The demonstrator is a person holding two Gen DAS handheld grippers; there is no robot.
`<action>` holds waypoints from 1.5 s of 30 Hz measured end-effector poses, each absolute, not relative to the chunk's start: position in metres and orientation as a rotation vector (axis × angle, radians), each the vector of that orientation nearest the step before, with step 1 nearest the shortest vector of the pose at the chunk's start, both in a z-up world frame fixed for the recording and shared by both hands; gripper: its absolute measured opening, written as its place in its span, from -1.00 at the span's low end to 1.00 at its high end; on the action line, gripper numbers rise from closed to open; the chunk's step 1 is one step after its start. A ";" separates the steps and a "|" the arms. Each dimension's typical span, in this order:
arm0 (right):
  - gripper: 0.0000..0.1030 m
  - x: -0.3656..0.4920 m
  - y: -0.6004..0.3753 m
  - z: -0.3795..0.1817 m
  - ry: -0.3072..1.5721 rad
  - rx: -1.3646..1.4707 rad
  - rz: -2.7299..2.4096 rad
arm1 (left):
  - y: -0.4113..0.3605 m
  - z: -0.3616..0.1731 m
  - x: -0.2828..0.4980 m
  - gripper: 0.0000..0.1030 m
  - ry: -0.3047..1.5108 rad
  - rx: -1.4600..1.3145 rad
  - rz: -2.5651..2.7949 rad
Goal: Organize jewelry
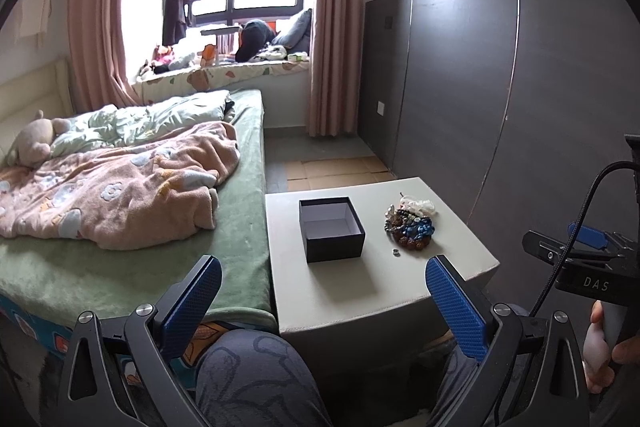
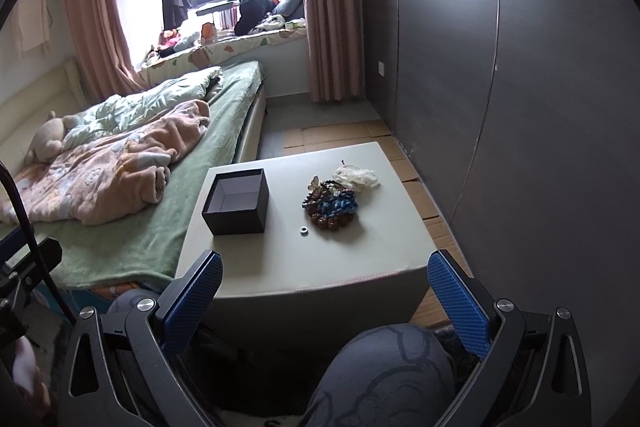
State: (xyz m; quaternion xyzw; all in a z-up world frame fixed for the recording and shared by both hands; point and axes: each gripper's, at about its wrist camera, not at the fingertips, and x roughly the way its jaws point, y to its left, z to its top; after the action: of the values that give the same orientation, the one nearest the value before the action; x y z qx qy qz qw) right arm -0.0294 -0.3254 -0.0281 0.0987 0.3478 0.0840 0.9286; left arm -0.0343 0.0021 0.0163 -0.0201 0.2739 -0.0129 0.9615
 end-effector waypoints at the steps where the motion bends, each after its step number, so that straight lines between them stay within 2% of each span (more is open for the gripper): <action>1: 1.00 -0.030 -0.325 -0.028 0.711 0.202 0.170 | 0.002 0.016 -0.034 0.98 0.555 -0.041 -0.024; 28: 1.00 -0.028 -0.337 -0.035 0.740 0.254 0.144 | 0.002 0.018 -0.038 0.98 0.543 -0.050 -0.038; 45: 1.00 -0.005 -0.354 -0.029 0.759 0.283 0.206 | -0.012 0.014 0.006 0.98 0.577 -0.069 -0.096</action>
State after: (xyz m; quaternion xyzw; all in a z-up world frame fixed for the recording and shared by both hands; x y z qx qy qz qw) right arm -0.0048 -0.3535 -0.0286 0.1376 0.3686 0.1000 0.9139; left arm 0.0065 -0.0116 0.0142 -0.0340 0.2845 -0.0472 0.9569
